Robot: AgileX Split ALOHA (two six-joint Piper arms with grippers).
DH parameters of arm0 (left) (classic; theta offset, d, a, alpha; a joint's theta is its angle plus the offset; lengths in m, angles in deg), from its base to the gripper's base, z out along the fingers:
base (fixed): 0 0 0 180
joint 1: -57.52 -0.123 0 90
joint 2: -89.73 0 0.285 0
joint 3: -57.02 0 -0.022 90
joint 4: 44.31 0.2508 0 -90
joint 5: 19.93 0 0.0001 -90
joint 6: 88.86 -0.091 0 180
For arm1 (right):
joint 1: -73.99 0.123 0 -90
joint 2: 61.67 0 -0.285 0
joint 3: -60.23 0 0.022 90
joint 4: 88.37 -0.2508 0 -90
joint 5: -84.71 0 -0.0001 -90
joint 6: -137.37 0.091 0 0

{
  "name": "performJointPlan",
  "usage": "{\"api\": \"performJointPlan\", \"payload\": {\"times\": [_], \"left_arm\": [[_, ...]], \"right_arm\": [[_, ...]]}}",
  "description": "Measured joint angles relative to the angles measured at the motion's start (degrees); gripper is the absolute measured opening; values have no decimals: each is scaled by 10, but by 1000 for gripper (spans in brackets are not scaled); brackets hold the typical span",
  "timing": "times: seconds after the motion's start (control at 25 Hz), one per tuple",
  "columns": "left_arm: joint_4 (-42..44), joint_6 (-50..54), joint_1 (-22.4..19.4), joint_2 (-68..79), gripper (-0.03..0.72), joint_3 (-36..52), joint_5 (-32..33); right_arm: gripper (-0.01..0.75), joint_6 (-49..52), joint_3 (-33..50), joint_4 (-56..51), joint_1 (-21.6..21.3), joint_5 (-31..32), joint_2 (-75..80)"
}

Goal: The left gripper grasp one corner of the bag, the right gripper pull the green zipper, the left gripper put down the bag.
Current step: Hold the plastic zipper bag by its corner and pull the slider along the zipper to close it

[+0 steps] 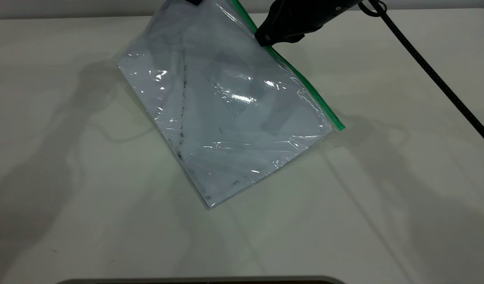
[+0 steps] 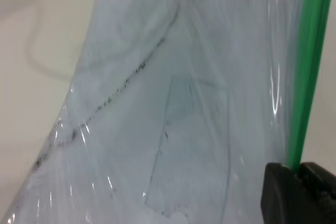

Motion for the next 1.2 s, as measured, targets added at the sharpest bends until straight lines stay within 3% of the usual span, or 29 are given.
{"api": "performJointPlan", "payload": {"times": [0.72, 1.2], "left_arm": [[14, 22, -14, 0, 54, 0, 0], [10, 24, -14, 0, 54, 0, 0]], "right_arm": [[31, 90, 40, 138, -1, -19, 29], [33, 221, 45, 256, -43, 4, 33]]}}
